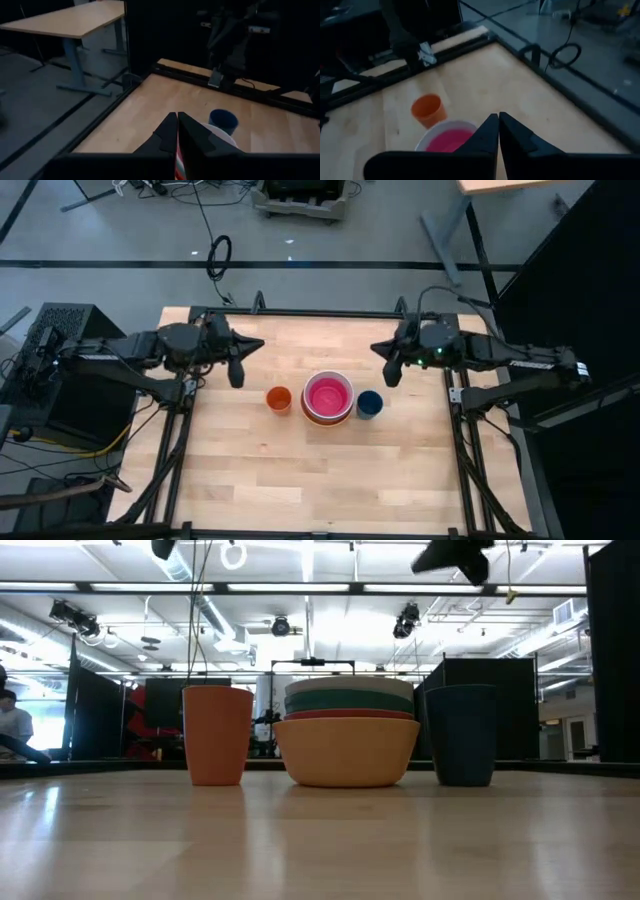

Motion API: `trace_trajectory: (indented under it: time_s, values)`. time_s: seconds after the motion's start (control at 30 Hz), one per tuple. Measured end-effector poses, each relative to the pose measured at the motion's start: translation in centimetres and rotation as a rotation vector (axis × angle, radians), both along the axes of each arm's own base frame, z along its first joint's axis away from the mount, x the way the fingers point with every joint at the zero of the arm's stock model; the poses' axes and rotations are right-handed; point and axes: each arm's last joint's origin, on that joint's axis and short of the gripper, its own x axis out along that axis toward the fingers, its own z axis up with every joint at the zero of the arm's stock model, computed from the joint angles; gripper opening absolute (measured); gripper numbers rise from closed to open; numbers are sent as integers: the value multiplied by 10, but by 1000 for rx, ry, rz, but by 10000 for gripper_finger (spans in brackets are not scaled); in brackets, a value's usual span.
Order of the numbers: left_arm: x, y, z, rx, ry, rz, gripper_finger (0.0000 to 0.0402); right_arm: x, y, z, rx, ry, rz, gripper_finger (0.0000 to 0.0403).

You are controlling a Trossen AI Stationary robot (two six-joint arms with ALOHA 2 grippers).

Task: Nest bowls inside each other
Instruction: Return to Home Position

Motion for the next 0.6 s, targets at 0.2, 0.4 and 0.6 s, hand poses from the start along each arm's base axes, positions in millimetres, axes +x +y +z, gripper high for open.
trace_trajectory:
  time_s: [0.2, 0.4, 0.6]
  values:
    - [-28, 1, 2, -10, -1, 24, 0, -17, 3, -17, 54, -139, -20, 0]
    - [-61, 5, 0, -15, -54, 93, 0, -29, 5, -20, 72, -240, -16, 0]
    - [-73, 5, -21, 0, -105, 85, 0, -31, 5, -17, -16, -234, 21, 0]
